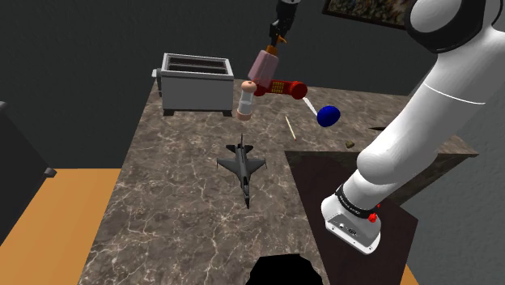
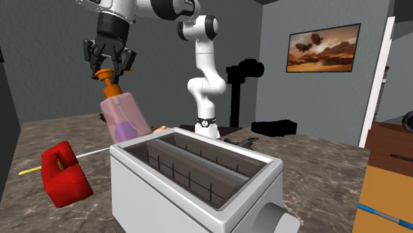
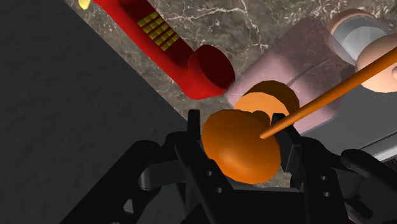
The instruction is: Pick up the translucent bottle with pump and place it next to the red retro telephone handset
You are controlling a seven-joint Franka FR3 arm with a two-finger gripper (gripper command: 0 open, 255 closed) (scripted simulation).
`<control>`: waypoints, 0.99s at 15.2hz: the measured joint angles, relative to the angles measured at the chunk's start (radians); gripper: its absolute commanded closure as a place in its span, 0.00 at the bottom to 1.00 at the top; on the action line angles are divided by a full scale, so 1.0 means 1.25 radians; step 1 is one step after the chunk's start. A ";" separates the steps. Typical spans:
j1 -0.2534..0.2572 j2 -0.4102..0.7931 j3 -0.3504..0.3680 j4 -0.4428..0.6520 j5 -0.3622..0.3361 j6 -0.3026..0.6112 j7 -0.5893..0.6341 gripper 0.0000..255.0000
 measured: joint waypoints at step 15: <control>-0.002 0.021 -0.004 -0.131 -0.017 0.150 0.029 1.00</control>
